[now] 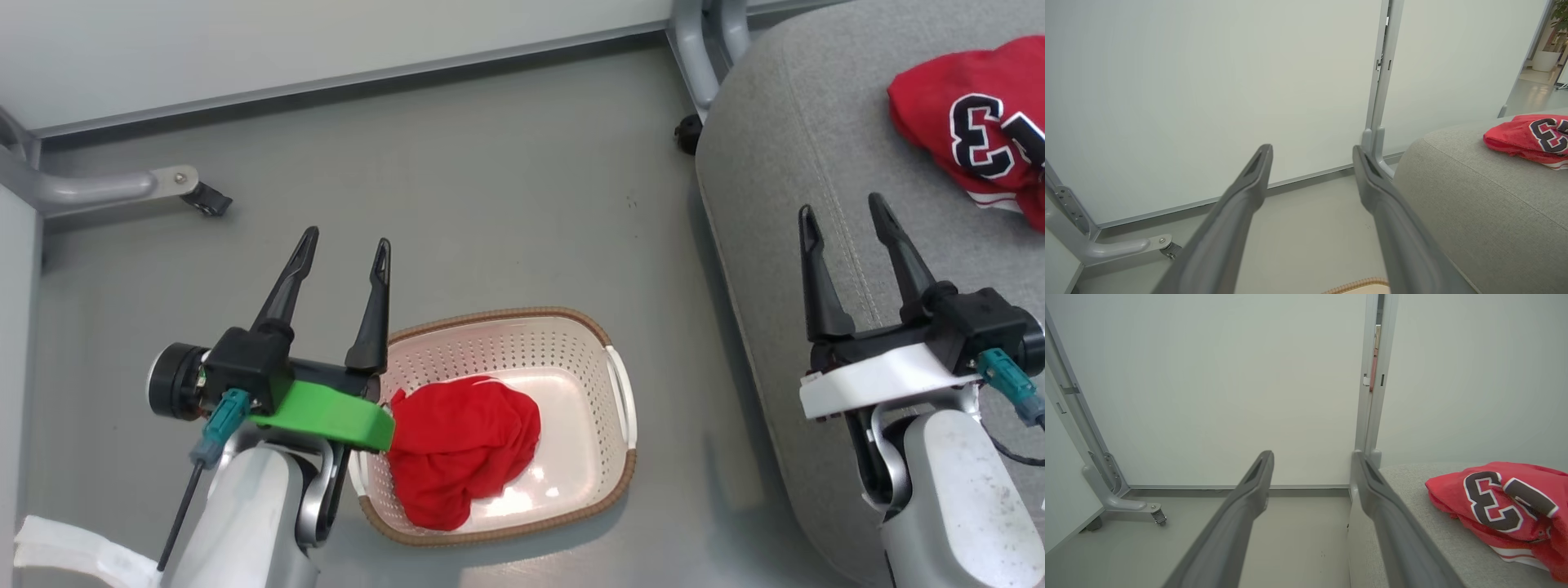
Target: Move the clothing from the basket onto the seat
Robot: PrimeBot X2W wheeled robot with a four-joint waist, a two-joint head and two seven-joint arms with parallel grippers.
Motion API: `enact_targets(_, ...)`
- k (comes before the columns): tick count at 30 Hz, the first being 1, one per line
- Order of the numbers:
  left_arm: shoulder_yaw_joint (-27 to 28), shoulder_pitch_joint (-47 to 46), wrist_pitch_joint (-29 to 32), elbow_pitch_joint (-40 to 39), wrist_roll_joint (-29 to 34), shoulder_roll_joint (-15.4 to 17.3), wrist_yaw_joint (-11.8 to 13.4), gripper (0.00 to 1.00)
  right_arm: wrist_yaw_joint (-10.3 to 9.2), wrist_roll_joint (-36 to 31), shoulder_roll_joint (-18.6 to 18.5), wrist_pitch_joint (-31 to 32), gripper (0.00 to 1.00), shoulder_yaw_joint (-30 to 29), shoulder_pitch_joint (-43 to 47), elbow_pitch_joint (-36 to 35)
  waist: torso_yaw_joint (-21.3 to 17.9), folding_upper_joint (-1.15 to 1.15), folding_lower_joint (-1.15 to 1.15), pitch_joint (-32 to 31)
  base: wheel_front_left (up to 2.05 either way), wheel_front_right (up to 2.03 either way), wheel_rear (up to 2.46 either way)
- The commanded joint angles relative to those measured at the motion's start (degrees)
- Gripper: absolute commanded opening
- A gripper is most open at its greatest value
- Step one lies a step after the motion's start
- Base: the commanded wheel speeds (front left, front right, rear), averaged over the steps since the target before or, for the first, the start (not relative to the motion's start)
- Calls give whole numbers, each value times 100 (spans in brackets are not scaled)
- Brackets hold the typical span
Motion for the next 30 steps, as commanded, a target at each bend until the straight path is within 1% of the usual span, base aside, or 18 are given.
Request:
enact_targets(1, 102, 160, -4, -28, 60, -21, -25, 100, -6, 34, 7, -28, 100, 41, 158, -53, 284, 0, 0, -289, 0, 0, 0)
enact_targets(11, 695, 789, -3, -169, 201, -208, -105, 100, -6, 134, 71, -28, 100, 204, 762, -312, 502, 0, 0, -647, 0, 0, 0)
enact_targets(14, 805, 950, -3, -208, 250, -251, -140, 100, -6, 309, 69, -28, 100, 278, 943, -327, 553, 0, 0, -767, 0, 0, 0)
enact_targets(16, 864, 1034, -4, -225, 274, -279, -152, 100, -6, 494, 68, -28, 100, 309, 1032, -339, 579, 0, 0, -829, 0, 0, 0)
enact_targets(30, 1128, 1516, -3, -321, 482, -361, -253, 100, -6, 560, 70, -28, 100, 358, 1593, -474, 726, 0, 0, -1090, 0, 0, 0)
